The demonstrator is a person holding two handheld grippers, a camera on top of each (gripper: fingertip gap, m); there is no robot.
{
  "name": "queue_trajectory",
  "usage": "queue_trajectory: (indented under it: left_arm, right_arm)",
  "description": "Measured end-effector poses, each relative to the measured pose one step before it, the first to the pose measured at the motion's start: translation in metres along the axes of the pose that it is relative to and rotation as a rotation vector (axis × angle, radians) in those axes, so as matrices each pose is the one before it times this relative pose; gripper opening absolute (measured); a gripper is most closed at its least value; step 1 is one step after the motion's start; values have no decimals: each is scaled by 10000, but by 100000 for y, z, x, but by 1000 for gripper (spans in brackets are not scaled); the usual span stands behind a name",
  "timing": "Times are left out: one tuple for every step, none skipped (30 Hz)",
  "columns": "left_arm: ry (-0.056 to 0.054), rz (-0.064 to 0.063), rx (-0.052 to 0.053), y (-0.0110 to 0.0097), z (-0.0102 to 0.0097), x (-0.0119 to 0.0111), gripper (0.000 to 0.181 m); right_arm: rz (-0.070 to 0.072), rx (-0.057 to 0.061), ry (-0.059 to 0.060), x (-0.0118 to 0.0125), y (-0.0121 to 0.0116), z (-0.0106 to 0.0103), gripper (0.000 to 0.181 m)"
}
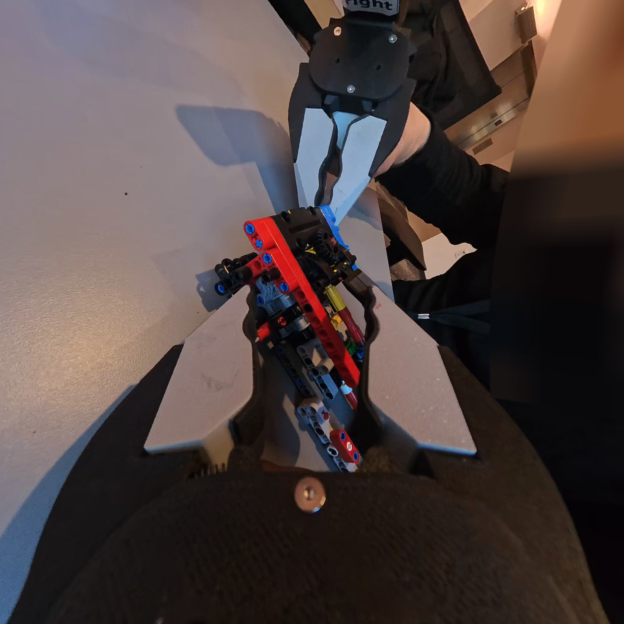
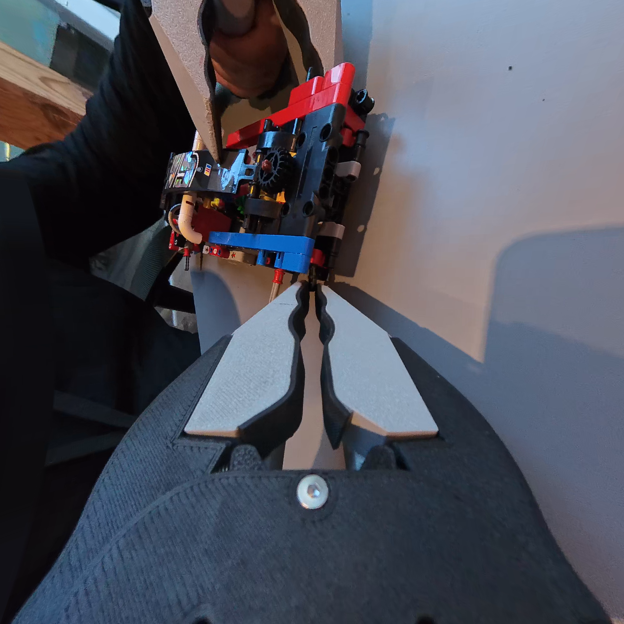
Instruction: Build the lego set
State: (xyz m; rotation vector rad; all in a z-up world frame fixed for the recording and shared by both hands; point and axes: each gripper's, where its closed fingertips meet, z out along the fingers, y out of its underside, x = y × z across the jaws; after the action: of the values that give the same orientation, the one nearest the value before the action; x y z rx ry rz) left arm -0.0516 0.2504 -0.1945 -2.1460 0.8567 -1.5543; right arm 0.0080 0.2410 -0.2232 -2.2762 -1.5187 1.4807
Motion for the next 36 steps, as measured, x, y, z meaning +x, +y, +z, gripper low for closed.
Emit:
queue_trajectory:
  left_arm:
    - [2,0,-5,4,6,5,62]
    - [1,2,-5,1,15,5,62]
    - [5,-5,-1,2,-7,-5,62]
    - [4,-6,-2,1,1,-3,62]
    - [1,-4,-3,1,7,6,62]
    - [-1,1,-1,1,-1,-2,62]
    - [-6,0,4,-3,-6,-10,62]
    - [-10,-8,14,-6,-15,-23,62]
    - [3,-8,5,-6,-3,-6,62]
    - [11,3,-6,6,27,13,62]
    - [15,8,-15,10,27,24,62]
    - [11,3,-10,4,24,6,62]
    - [6,-1,0,-2,9,12,62]
    - [5,-8,6,-2,1,-10,62]
    - [4,-6,4,-5,-4,-5,62]
    - [8,-7,-2,9,2,9,62]
    - [4,-4,0,-7,22,-1,62]
    - [-5,4,-1,3,-3,4,62]
    - [-9,6,4,-2,-9,-4,62]
    - [-23,-8,21,-26,-46,-38,62]
    - [-16,-18,30,-27,-62,-50,62]
    - [3,-20,20,-11,-27,-14,62]
    - [-9,0,11,-13,-1,-16,62]
    - [-11,0,9,-13,7,-15,62]
    - [-2,0,9,-21,6,-9,62]
    - [1,4,12,-11,40,4,62]
    - [-5,13,2,-6,46,15,62]
    - [-20,14,-2,5,-29,-8,62]
    - [-6,-11,41,-47,-38,-22,61]
    - [18,-29,5,-12,-10,7,61]
    - [20,10,-27,23,38,34,61]
    - [-2,26,-24,19,44,21,61]
    - [7,6,-11,18,12,17,61]
    - [20,-16,-11,13,-3,12,61]
    - [17,-14,-10,8,8,7,61]
    - [0,0,-3,4,-2,0,61]
  right_arm:
    - [28,55,-37,-8,-25,-32,0]
    - [14,22,-23,-12,17,8,0]
    - [-6,15,-4,6,18,21,0]
    - [-5,12,-3,-9,15,26,0]
    - [4,19,-8,-14,1,26,0]
    - [20,39,-18,-14,-15,-3,0]
    - [33,71,-18,8,-37,-25,0]
    - [29,99,-16,10,-62,-33,0]
    - [-1,70,-23,-4,-16,-9,0]
    - [-48,7,-17,-47,30,23,0]
    - [-86,-56,25,-29,61,29,0]
    - [-107,-100,56,-24,66,23,0]
    - [-112,-110,86,-6,35,15,0]
    - [-95,-91,79,18,6,-12,0]
    - [-81,-51,16,-20,-20,-33,0]
    - [-67,15,-34,-50,-68,-68,0]
    - [-15,55,-31,-9,-81,-77,0]
    - [8,24,0,60,-3,-19,0]
    - [41,36,17,87,6,28,0]
    - [67,82,40,95,-51,40,0]
    - [25,104,60,75,-72,46,0]
    - [4,77,65,30,-23,60,0]
    - [-34,55,94,31,27,68,0]
    - [-28,37,85,11,49,78,0]
    - [-42,18,84,10,74,128,0]
    - [-53,15,88,-11,87,226,0]
    - [-60,25,85,-47,50,273,0]
    - [-61,46,83,-31,-11,152,0]
    - [-24,79,67,8,-67,-38,0]
    - [13,124,9,11,-58,-92,0]
    - [80,79,-106,-76,32,-125,0]
    - [123,34,-156,-83,55,-154,0]
    - [106,17,-129,-49,11,-159,0]
    - [73,-60,-98,-41,1,-136,0]
    - [63,-167,-93,-40,19,-102,0]
    - [64,-249,-86,-34,12,-58,0]
